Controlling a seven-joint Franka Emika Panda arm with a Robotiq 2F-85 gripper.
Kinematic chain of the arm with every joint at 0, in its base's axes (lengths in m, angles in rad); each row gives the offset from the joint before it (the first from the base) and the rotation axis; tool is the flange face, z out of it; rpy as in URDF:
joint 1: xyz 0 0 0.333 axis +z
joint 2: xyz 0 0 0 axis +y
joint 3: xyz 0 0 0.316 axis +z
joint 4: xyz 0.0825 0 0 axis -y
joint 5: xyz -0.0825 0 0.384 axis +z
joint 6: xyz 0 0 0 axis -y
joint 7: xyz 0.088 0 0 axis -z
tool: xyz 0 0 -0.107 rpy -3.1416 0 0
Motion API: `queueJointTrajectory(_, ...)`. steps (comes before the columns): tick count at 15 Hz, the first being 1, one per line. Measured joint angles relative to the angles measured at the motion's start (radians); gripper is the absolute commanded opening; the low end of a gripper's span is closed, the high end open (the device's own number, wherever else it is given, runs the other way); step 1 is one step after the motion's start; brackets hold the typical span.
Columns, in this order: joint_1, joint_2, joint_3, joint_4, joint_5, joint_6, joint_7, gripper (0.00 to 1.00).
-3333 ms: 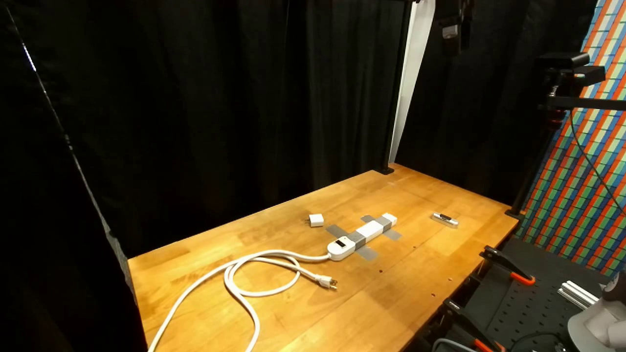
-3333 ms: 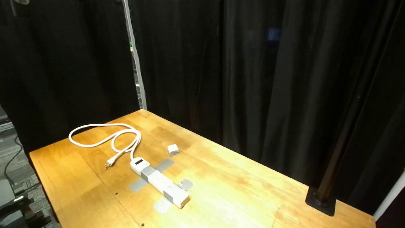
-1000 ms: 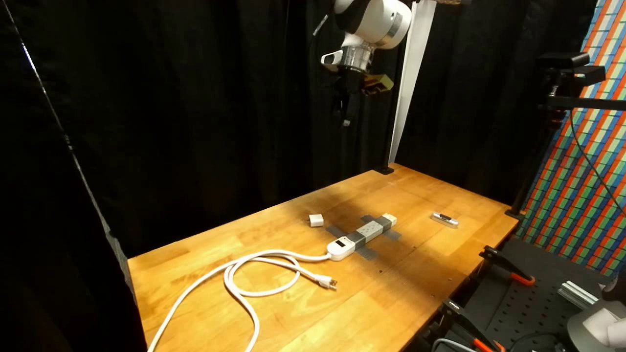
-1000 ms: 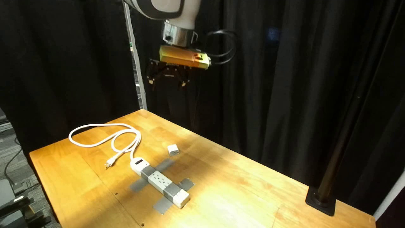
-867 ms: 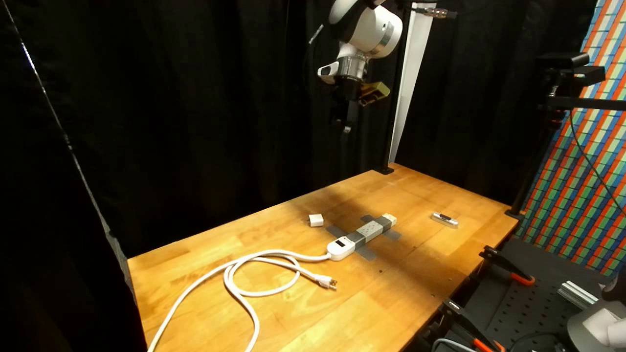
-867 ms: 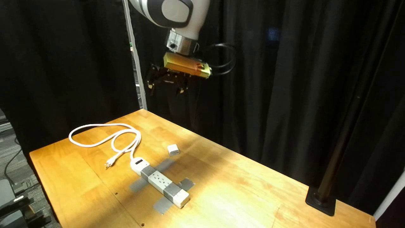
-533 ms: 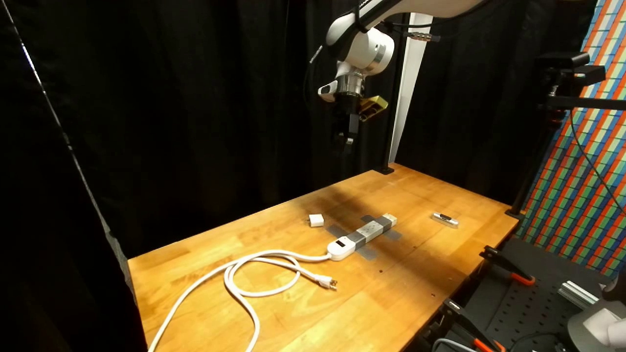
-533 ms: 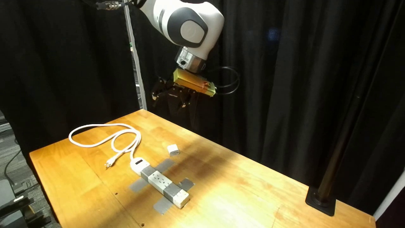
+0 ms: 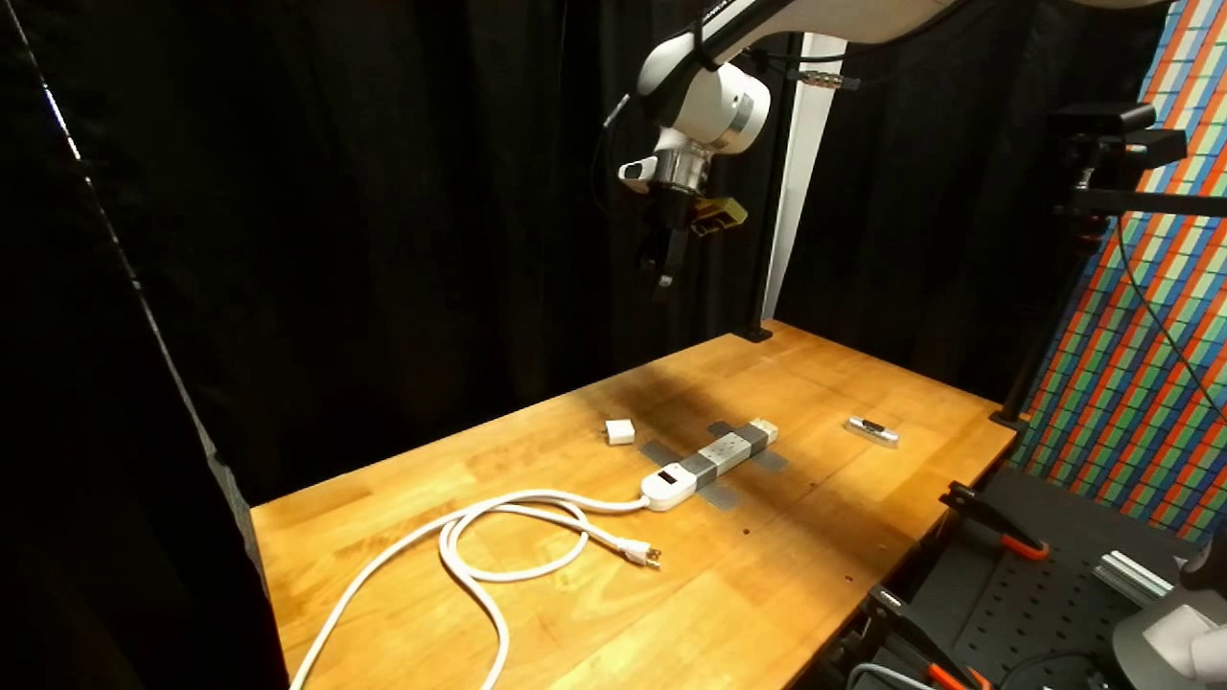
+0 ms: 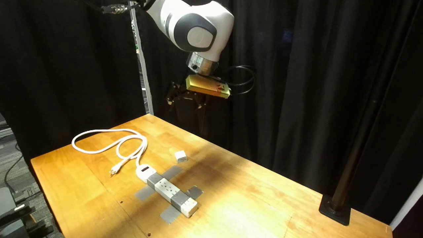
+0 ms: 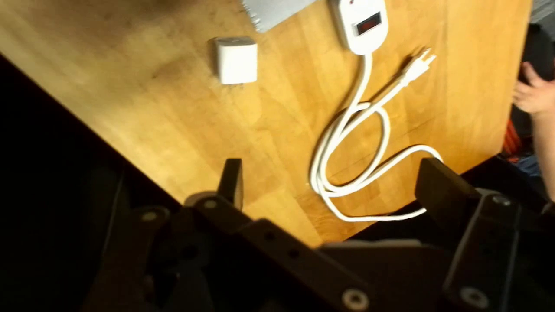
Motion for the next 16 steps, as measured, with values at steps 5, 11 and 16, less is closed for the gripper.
queueJointTrajectory(5,-0.077,0.103,0.076,-0.036,0.111,0.371,-0.147,1.0)
queueJointTrajectory(11,-0.225,0.272,0.29,-0.027,0.283,0.641,-0.457,1.0)
queueJointTrajectory(16,-0.311,0.382,0.407,-0.003,0.363,0.621,-0.748,1.0)
